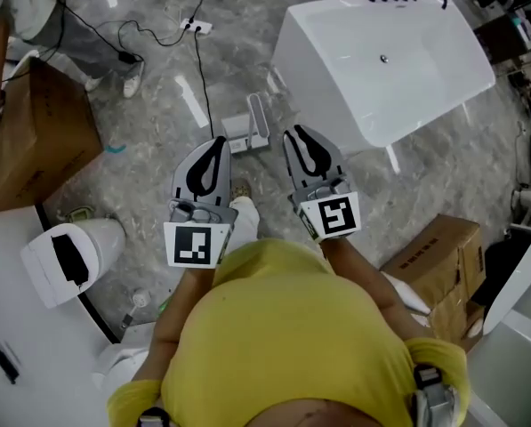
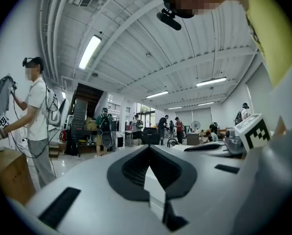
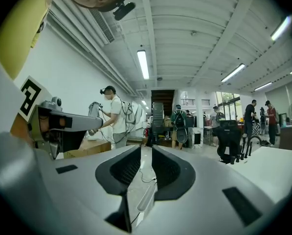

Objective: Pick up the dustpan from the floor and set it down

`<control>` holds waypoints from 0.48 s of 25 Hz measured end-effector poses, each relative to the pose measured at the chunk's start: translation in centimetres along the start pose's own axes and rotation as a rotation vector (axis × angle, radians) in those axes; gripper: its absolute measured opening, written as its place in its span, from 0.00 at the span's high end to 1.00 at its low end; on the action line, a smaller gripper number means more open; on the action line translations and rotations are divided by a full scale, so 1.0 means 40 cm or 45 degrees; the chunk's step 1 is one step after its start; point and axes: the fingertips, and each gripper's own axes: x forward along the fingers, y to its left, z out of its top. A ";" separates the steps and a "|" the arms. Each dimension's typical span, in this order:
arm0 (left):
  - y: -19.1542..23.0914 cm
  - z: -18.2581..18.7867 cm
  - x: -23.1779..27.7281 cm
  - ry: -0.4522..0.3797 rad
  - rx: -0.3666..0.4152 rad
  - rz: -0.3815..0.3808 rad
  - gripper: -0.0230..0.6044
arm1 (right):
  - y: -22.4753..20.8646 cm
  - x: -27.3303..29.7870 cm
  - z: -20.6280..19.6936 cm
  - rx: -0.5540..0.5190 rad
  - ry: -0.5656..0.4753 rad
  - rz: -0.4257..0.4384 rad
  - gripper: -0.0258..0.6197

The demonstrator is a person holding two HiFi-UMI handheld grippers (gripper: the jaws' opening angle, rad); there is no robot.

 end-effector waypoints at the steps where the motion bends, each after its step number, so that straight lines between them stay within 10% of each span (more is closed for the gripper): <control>1: 0.018 -0.008 0.018 0.010 -0.006 -0.014 0.97 | -0.003 0.023 -0.012 0.004 0.020 0.000 0.83; 12: 0.148 -0.098 0.153 0.100 -0.034 -0.106 0.97 | -0.025 0.189 -0.126 0.078 0.236 0.008 0.71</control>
